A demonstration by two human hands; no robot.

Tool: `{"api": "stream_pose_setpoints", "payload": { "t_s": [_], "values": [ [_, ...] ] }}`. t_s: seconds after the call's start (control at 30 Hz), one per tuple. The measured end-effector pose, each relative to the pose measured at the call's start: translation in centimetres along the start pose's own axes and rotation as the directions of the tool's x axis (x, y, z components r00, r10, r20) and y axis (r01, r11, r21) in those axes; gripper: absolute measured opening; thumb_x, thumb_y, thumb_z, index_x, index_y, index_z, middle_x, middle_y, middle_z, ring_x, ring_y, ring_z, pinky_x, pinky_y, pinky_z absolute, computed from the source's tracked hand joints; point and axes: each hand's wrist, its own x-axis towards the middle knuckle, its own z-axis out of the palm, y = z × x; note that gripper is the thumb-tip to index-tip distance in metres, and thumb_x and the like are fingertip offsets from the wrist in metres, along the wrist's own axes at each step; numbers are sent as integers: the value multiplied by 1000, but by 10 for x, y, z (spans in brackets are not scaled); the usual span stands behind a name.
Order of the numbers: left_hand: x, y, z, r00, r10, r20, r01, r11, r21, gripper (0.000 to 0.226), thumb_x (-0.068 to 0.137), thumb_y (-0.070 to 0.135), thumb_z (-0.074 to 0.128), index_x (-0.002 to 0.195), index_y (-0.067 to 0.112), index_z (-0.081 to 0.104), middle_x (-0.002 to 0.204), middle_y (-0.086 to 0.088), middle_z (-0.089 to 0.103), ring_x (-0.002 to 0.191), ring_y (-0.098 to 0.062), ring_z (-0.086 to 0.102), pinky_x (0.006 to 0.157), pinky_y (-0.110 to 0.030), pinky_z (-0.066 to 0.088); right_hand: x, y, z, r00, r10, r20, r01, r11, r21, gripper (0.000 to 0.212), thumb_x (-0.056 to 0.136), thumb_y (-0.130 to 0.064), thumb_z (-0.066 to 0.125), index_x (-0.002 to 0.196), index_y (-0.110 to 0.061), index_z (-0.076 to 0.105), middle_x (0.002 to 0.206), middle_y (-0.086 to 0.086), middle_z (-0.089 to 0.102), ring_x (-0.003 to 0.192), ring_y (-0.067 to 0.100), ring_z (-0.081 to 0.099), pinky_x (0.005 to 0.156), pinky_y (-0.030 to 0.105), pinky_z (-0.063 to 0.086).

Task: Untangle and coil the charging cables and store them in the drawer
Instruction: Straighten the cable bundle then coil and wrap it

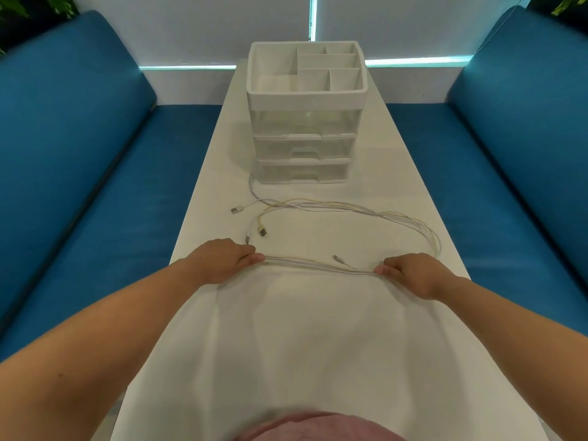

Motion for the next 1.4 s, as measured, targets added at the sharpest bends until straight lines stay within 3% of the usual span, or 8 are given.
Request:
{"api": "stream_pose_setpoints", "payload": {
  "t_s": [0.2,0.37,0.63,0.73,0.9,1.1,1.17,1.4],
  "values": [
    [-5,-1,-5,986,80,-146,-131,915,-381,40,94,58,37,84,24,55,69,5,56,63,-7,48,66,-28,40,6,2,-3,999,3,49,-2,1000,-17,48,94,-63,29,73,-27,52,74,-1,60,78,21,55,73,33,44],
    [-14,-5,-4,984,172,43,-173,985,18,43,96,60,18,96,30,50,88,12,56,78,-9,55,79,-27,43,7,1,-4,998,17,54,-18,1000,9,47,94,-61,34,69,-24,48,69,-2,56,74,20,53,72,33,42],
    [-7,3,4,997,71,40,-80,927,366,39,103,51,12,96,24,39,70,3,51,63,-21,50,66,-32,41,1,3,1,999,20,25,-21,999,24,52,94,-62,35,77,-16,52,71,2,59,73,20,54,71,34,44],
    [-6,1,0,1000,23,-11,-19,963,271,42,100,56,16,98,24,43,67,1,51,65,-22,52,66,-33,40,0,2,2,999,32,23,-33,999,18,52,94,-62,34,78,-17,54,72,2,60,75,20,55,74,36,45],
    [-12,-1,-8,996,5,-90,-35,943,-332,38,97,58,34,89,26,54,75,-2,61,68,-18,53,65,-31,40,-1,-1,0,998,53,35,-53,999,6,51,94,-62,33,79,-18,54,73,0,59,75,19,54,71,34,43],
    [-15,9,-12,984,-146,-103,99,926,-364,58,94,68,17,73,27,53,77,13,59,76,-13,51,74,-31,38,-4,-3,1,997,63,32,-63,998,-12,52,95,-61,29,87,-17,55,80,2,61,80,23,56,77,37,46],
    [-17,7,-11,990,-117,-78,90,953,-288,56,94,68,18,82,29,57,85,14,62,85,-14,55,80,-33,41,-4,-4,1,997,71,35,-70,997,-11,53,95,-62,28,86,-17,53,79,2,61,80,23,56,77,37,46],
    [-20,-8,3,999,26,39,-26,1000,12,42,101,54,23,84,26,48,77,9,55,76,-16,52,71,-32,40,-8,-8,3,998,56,41,-56,998,-3,56,97,-59,19,88,-18,56,85,1,64,86,24,58,86,38,46]
  ]
}}
